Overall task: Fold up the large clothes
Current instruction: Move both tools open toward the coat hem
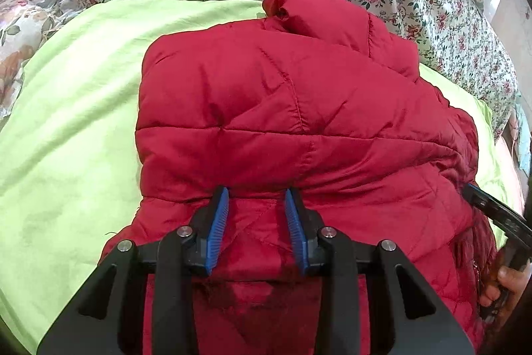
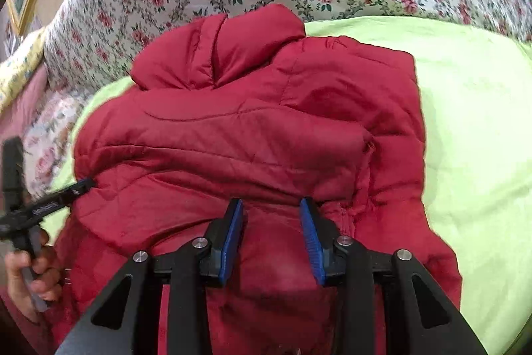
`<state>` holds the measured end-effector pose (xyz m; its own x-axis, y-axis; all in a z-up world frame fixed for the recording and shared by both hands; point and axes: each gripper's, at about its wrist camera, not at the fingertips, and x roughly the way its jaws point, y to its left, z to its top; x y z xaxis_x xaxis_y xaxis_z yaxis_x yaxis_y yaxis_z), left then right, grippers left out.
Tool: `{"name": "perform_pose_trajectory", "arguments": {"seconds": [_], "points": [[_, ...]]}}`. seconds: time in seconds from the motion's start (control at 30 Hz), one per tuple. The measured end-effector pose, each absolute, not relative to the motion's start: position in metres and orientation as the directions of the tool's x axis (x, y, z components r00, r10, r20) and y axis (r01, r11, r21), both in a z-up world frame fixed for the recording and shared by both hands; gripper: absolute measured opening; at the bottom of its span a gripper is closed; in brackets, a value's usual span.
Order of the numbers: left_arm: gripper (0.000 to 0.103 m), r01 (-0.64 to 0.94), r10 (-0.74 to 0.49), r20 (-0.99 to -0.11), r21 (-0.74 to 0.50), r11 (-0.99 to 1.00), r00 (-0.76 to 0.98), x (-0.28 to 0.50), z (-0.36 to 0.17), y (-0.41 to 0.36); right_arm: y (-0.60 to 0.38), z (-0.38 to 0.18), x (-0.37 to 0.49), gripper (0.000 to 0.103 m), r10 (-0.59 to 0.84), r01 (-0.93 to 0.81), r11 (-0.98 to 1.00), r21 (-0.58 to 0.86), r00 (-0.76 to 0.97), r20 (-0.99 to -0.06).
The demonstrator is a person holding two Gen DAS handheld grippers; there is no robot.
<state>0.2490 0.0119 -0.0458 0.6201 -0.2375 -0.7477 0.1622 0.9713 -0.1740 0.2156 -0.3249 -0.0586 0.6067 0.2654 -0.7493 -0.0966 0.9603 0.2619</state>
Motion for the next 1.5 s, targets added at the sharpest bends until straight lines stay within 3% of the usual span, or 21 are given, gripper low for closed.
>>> {"name": "perform_pose_trajectory", "arguments": {"seconds": [0.07, 0.2, 0.5, 0.67, 0.8, 1.5], "points": [[0.036, 0.16, -0.232, -0.748, -0.169, 0.973, 0.622, 0.247, -0.044, 0.012, -0.329, -0.05, 0.203, 0.038, 0.269, -0.085, 0.957, 0.276, 0.61, -0.746], [0.071, 0.175, -0.234, -0.731, -0.157, 0.972, 0.641, 0.227, -0.03, 0.009, -0.336, -0.036, 0.173, 0.053, 0.28, -0.095, 0.955, 0.282, 0.606, -0.745], [0.071, 0.16, -0.155, -0.742, -0.065, 0.985, 0.652, 0.17, -0.032, 0.015, -0.362, -0.04, 0.123, 0.055, 0.265, -0.041, 0.954, 0.296, 0.572, -0.777], [0.071, 0.124, -0.163, -0.757, -0.108, 0.986, 0.632, 0.146, -0.036, 0.031, -0.371, -0.042, 0.1, 0.056, 0.268, -0.015, 0.95, 0.313, 0.556, -0.787], [0.071, 0.105, -0.171, -0.758, -0.135, 0.985, 0.63, 0.126, -0.039, 0.044, -0.377, -0.037, 0.082, 0.066, 0.275, 0.005, 0.942, 0.336, 0.564, -0.779], [0.071, 0.022, -0.159, -0.781, -0.183, 0.983, 0.604, 0.04, -0.057, 0.104, -0.41, -0.025, -0.005, 0.072, 0.19, 0.091, 0.951, 0.296, 0.585, -0.788]]}}
